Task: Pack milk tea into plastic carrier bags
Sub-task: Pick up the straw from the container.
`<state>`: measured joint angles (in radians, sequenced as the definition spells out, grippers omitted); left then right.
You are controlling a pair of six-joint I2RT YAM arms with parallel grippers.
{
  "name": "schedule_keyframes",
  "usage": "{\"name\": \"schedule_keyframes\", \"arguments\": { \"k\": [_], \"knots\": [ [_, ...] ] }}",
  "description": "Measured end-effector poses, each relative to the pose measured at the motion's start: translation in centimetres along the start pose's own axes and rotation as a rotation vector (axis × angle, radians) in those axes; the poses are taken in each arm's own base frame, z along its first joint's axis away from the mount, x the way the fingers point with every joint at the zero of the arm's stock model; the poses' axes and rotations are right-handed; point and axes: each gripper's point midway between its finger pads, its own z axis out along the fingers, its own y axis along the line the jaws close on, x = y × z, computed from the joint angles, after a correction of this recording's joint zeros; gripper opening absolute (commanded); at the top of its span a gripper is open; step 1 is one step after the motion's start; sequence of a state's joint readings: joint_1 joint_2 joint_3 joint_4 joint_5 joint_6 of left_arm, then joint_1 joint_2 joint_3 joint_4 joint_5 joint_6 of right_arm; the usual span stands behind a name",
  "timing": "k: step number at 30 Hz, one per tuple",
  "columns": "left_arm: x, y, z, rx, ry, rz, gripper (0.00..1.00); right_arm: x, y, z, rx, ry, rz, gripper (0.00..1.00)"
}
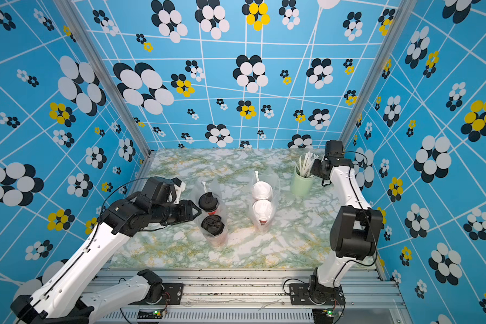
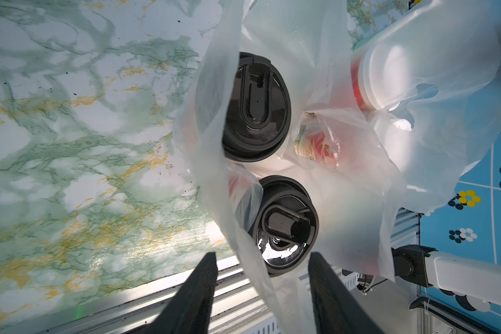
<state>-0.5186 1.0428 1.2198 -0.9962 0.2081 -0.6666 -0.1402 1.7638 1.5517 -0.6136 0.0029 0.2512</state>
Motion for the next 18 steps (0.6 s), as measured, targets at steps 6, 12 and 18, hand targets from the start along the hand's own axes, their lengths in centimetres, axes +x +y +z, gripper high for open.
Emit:
{"name": "schedule_keyframes", "arguments": {
  "k": [6,12,18],
  "knots": [
    [0.0,0.1,-0.2,-0.002,-0.009,-0.003,0.54,-0.4,0.4,-0.5,-0.023,-0.013,0.011,0.04],
    [0.1,0.0,-0.7,0.007,-0.021,0.0,0.56,-1.8,0.7,-4.2,-0.041,-0.085,0.012,0.01],
    [0.4,0.1,-1.3,0.011,-0.025,0.002,0.55,-4.3,1.1,-11.5,-0.063,-0.222,0.008,0.0]
  ]
}}
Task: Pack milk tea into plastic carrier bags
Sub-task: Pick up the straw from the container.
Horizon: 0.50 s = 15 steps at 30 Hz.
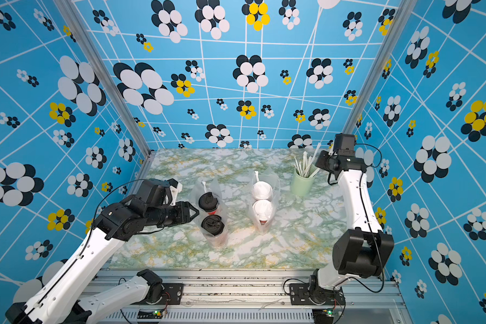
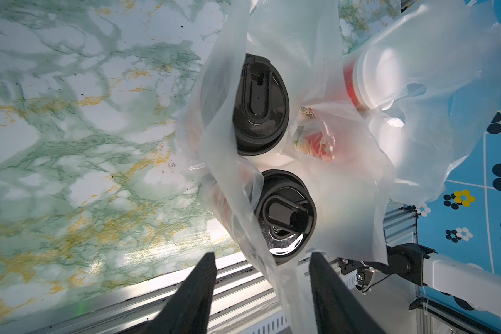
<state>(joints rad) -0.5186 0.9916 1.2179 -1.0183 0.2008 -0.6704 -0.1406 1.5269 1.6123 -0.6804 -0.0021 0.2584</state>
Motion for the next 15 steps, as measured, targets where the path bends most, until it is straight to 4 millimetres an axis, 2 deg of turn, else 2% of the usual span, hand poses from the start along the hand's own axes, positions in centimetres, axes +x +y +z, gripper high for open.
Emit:
{"name": "schedule_keyframes", "arguments": {
  "k": [5,8,11,15],
  "knots": [
    [0.1,0.0,-0.4,0.007,-0.008,0.002,0.55,-2.9,0.6,-5.8,-0.014,-0.122,-0.019,0.0],
    [0.2,0.1,-0.3,0.005,-0.005,0.002,0.55,-3.7,0.6,-7.9,-0.011,-0.164,-0.037,0.0],
    [0.5,0.3,0.0,-0.002,0.006,-0.001,0.55,-3.8,0.4,-8.2,0.003,-0.164,-0.054,0.0],
    [0.6,0.3,0.2,0.001,0.013,-0.002,0.54,-3.4,0.3,-6.8,0.012,-0.134,-0.066,0.0]
  ]
}}
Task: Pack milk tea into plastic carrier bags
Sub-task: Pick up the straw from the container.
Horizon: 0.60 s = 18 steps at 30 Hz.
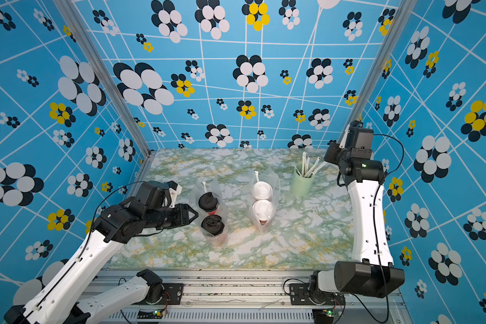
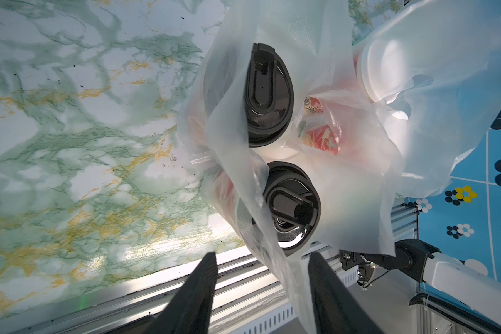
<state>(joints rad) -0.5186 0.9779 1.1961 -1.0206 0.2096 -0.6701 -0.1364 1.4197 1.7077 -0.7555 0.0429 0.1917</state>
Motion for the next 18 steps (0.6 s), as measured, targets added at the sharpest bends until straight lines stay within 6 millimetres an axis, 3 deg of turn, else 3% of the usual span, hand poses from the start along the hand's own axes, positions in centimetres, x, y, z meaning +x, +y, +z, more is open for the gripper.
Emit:
{"name": "schedule_keyframes", "arguments": {
  "k": [4,8,13,18],
  "knots": [
    [0.1,0.0,0.0,0.002,0.003,0.0,0.54,0.5,0.7,0.6,-0.011,0.022,-0.015,0.0],
    [0.4,-0.1,-0.1,0.001,0.017,0.003,0.55,-0.3,3.2,-1.1,-0.069,0.009,-0.051,0.0],
    [1.6,-0.9,-0.6,0.012,0.055,0.034,0.55,-2.8,7.7,-6.7,-0.234,-0.088,-0.08,0.0],
    [2.7,-1.5,-0.6,0.021,0.09,0.046,0.44,-2.9,13.3,-14.3,-0.483,-0.148,-0.122,0.0]
  ]
}}
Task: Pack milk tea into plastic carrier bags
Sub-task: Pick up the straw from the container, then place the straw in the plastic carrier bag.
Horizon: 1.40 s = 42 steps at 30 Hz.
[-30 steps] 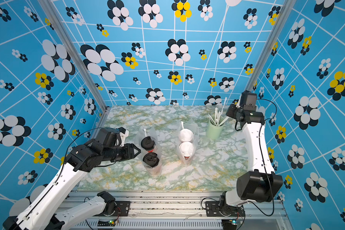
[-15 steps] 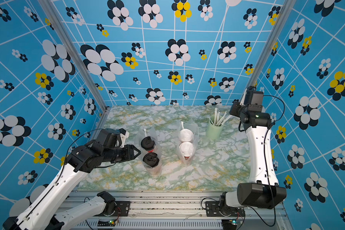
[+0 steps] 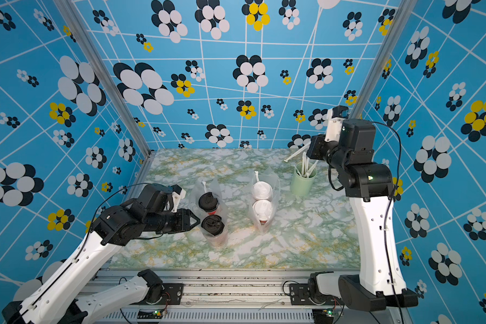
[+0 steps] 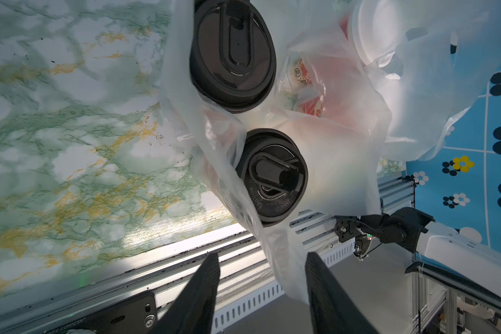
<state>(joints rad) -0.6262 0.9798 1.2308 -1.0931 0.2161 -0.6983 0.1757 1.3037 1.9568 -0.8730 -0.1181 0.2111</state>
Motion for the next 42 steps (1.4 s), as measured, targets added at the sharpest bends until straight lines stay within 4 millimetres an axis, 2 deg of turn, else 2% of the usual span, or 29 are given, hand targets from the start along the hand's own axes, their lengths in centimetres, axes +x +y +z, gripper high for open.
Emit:
{"name": "schedule_keyframes", "arguments": {
  "k": [1,5,9,12,17,22,29,36,42],
  "knots": [
    [0.3,-0.2,0.1,0.002,0.009,0.003,0.38,0.0,2.0,-0.7,-0.066,0.001,-0.01,0.0],
    [1.0,-0.6,0.2,0.009,0.03,0.016,0.24,0.9,8.8,-2.6,-0.278,0.039,-0.056,0.0],
    [1.4,-0.9,0.2,0.015,0.045,0.021,0.1,4.2,15.8,-3.6,-0.48,0.152,-0.125,0.0],
    [1.7,-1.1,0.2,0.018,0.051,0.024,0.05,7.5,19.6,-3.3,-0.56,0.256,-0.178,0.0],
    [2.1,-1.1,0.2,0.016,0.064,0.03,0.0,12.8,23.6,-2.1,-0.612,0.414,-0.256,0.0],
    [2.2,-1.0,0.0,0.02,0.065,0.03,0.0,16.5,25.5,-1.5,-0.64,0.523,-0.302,0.0],
    [2.7,-1.1,-0.3,0.042,0.07,0.029,0.0,19.5,26.9,-2.0,-0.668,0.604,-0.349,0.0],
    [3.5,-0.8,0.1,0.046,0.097,0.026,0.0,21.3,27.0,-1.1,-0.64,0.642,-0.39,0.0],
    [3.7,-0.8,0.3,0.048,0.106,0.025,0.0,21.2,26.6,-0.6,-0.605,0.624,-0.415,0.0]
  ]
}}
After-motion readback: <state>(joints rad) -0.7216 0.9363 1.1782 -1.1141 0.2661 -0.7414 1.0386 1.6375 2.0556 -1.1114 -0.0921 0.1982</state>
